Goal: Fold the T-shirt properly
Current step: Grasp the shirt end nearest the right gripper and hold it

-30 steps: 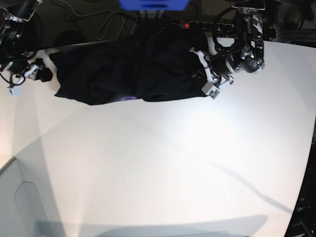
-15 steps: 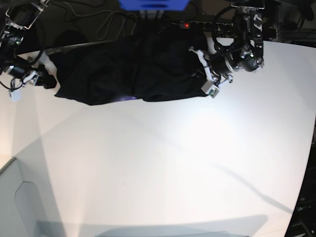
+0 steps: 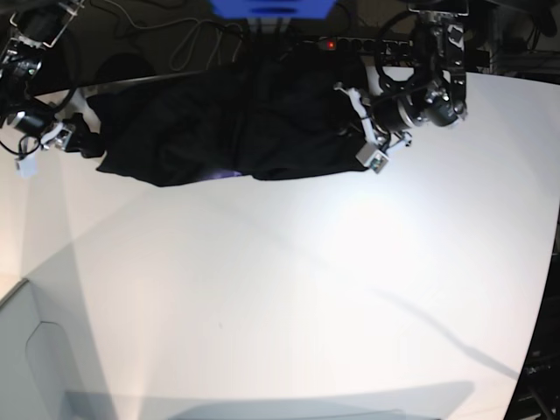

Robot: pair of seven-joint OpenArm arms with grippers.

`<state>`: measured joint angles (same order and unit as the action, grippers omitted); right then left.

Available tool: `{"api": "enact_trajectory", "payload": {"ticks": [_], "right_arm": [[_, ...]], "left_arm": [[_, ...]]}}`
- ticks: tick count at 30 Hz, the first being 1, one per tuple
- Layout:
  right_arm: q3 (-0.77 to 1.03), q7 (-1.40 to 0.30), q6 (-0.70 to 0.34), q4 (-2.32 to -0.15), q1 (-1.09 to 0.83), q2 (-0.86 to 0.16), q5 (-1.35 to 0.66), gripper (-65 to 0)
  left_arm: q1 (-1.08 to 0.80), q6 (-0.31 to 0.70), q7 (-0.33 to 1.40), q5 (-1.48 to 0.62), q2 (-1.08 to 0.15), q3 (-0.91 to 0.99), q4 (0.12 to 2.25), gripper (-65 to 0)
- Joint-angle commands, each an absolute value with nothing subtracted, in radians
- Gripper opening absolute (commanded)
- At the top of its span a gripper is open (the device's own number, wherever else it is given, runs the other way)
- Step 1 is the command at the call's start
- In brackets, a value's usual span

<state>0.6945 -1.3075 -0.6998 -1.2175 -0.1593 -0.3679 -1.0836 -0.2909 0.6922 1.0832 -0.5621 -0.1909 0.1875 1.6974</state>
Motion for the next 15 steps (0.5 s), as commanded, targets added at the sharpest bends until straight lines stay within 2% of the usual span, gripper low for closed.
{"api": "enact_trajectory", "payload": {"ticks": [1, 11, 15], "right_arm": [[0.69, -1.396, -0.698, -1.205, -0.189, -0.372, -0.917, -7.1], [0.731, -1.396, -0.698, -1.207, -0.257, -0.38, -1.121, -7.3], [0.723, -1.396, -0.698, -1.207, -0.274, -0.381, -1.142, -7.4]], "left_arm": [[-0.292, 0.698, 1.076, -0.575, -0.196, 0.189, 1.71, -58.7], [-0.292, 0.698, 1.076, -0.575, -0.194, 0.189, 1.71, -58.7], [-0.292, 0.698, 1.076, -0.575, -0.194, 0.189, 1.71, -58.7]]}}
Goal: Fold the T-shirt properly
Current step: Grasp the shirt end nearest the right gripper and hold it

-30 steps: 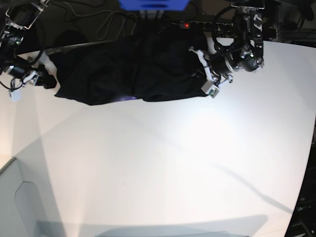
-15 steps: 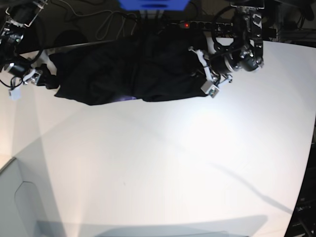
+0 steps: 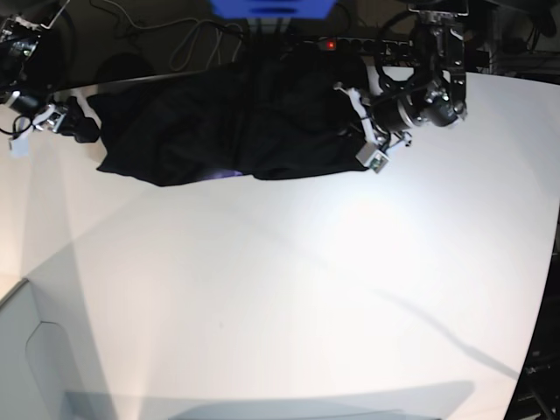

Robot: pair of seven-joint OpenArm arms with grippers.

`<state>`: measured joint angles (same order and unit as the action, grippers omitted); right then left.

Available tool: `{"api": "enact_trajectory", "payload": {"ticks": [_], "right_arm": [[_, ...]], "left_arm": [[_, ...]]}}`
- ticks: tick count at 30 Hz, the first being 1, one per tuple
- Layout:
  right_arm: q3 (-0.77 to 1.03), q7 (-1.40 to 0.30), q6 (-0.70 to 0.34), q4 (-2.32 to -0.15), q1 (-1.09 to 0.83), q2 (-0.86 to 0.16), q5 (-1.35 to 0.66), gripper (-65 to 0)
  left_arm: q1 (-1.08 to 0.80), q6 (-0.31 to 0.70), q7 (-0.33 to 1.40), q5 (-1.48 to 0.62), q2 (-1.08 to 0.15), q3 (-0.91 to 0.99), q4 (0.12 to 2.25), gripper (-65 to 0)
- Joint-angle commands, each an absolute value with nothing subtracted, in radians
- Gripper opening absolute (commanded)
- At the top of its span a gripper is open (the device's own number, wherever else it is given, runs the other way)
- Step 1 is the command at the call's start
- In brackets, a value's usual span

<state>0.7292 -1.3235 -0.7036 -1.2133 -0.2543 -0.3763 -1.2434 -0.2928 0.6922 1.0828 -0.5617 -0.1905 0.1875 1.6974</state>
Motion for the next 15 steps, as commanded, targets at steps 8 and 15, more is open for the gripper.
{"api": "enact_trajectory", "payload": {"ticks": [8, 15], "right_arm": [[0.722, -1.396, -0.698, -1.282, -0.272, -0.357, -1.141, -7.2], [0.731, -1.396, -0.698, -1.392, -0.274, -0.294, -1.147, -7.3]], "left_arm": [[-0.292, 0.698, 1.076, -0.575, -0.194, 0.189, 1.709, -58.7], [-0.292, 0.698, 1.076, -0.575, -0.194, 0.189, 1.681, -58.7]]}}
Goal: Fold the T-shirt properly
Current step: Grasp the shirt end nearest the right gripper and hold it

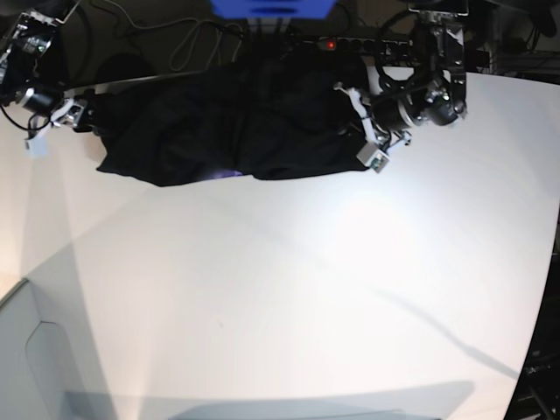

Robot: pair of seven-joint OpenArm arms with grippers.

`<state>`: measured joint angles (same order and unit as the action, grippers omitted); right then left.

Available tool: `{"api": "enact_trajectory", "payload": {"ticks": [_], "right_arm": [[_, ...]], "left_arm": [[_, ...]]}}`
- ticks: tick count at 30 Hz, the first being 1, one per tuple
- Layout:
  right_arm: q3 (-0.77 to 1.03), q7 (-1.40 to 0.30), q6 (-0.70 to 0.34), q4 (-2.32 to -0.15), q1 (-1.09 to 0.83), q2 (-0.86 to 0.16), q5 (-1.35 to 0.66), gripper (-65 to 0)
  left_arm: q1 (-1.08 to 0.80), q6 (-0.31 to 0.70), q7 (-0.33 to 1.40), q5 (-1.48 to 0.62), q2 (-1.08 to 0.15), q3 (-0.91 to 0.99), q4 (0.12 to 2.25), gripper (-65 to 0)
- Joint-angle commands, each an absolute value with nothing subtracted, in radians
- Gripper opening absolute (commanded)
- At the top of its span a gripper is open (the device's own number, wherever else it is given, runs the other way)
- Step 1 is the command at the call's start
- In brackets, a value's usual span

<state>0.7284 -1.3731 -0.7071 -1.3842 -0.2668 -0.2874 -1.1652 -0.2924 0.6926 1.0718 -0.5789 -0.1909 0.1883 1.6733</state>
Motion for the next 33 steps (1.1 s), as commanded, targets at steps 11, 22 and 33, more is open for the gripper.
{"api": "enact_trajectory", "payload": {"ticks": [11, 22, 33], "right_arm": [[0.73, -1.396, -0.698, -1.392, -0.263, -0.275, -1.147, -7.4], [0.725, -1.396, -0.698, -1.392, -0.237, -0.257, -1.147, -7.5], [0.723, -1.396, -0.698, -1.392, -0.216, -0.254, -1.145, -11.0]], "left_arm": [[-0.289, 0.698, 1.076, -0.576, -0.194, 0.189, 1.667, -58.7], [-0.282, 0.698, 1.076, -0.575, -0.194, 0.189, 1.667, -58.7], [-0.282, 0.698, 1.076, -0.575, -0.194, 0.189, 1.667, -58.7]]}}
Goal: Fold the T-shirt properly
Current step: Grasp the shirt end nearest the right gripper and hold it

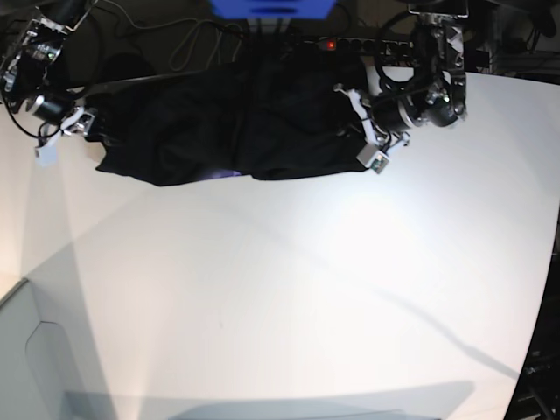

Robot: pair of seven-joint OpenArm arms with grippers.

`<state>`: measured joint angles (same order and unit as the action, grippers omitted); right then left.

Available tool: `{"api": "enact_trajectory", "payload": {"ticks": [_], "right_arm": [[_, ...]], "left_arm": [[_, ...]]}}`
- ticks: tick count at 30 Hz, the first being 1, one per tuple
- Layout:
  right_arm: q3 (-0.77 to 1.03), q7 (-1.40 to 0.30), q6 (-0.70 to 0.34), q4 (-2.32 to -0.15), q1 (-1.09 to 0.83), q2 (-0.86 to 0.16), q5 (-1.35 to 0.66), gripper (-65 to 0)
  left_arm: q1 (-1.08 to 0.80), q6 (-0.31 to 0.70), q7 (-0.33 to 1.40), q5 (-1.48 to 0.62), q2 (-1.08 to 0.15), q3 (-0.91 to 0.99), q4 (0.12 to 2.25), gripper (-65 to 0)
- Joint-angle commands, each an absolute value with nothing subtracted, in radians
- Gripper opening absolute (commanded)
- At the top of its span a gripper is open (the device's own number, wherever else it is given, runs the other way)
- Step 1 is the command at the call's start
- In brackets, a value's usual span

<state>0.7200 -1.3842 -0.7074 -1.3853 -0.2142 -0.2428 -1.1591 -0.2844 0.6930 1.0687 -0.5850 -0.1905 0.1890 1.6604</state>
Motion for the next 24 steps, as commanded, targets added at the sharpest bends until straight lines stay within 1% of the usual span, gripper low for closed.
{"api": "enact_trajectory", "payload": {"ticks": [1, 13, 19, 24], "right_arm": [[0.723, -1.396, -0.698, -1.392, -0.214, -0.252, -1.145, -13.0], [0.723, -1.396, -0.698, -1.392, -0.193, -0.232, -1.145, -33.1], [0.723, -1.396, -0.698, -1.392, -0.189, -0.232, -1.145, -41.0], [0.723, -1.396, -0.698, -1.391, -0.179, -0.232, -1.142, -46.0]], "left_arm": [[-0.282, 0.698, 1.076, -0.575, -0.194, 0.189, 1.667, -58.7], [-0.282, 0.698, 1.076, -0.575, -0.194, 0.189, 1.667, -58.7], [-0.282, 0.698, 1.076, -0.575, -0.194, 0.189, 1.667, -58.7], [-0.282, 0.698, 1.076, -0.575, -0.194, 0.189, 1.667, -58.7]]}}
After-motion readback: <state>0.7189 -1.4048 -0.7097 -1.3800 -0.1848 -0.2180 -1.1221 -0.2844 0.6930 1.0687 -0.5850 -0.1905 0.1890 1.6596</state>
